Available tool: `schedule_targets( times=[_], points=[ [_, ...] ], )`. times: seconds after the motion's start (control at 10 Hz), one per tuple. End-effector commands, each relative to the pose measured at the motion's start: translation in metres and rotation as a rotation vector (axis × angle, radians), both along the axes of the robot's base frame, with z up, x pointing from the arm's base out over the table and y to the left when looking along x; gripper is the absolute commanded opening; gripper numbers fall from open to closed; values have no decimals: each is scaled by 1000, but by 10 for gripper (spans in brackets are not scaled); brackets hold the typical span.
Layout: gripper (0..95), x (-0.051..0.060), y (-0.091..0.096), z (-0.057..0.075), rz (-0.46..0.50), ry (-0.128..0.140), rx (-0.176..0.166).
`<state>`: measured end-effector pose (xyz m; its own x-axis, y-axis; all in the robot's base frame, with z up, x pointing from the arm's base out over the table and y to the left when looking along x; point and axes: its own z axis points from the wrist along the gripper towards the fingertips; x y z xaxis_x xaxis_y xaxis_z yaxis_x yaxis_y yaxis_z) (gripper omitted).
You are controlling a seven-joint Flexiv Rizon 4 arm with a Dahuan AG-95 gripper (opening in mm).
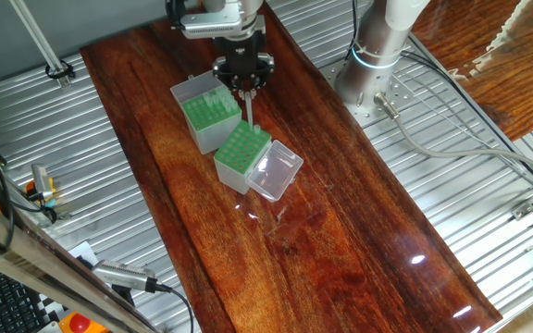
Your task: Transfer all large pipette tips from one holder to another
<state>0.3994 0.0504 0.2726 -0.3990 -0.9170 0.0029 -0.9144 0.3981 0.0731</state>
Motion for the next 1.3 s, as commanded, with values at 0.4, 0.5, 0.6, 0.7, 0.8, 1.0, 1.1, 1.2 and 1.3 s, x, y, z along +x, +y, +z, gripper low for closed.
schedule_targets(
  times=[0.4, 0.5, 0.6, 0.7, 0.8, 1.0, 1.1, 1.2, 1.3],
  points=[
    [0, 0, 0, 0, 6, 6, -7],
    [0, 0, 0, 0, 10, 6, -8],
    [0, 0, 0, 0, 21, -1, -6],
    [0, 0, 0, 0, 18, -4, -13],
    [0, 0, 0, 0, 11, -7, -22],
    [0, 0, 0, 0, 11, -7, -25],
    [0, 0, 0, 0, 11, -7, -24],
    [0, 0, 0, 0, 7, -6, -23],
    [0, 0, 0, 0, 0, -6, -17]
  ],
)
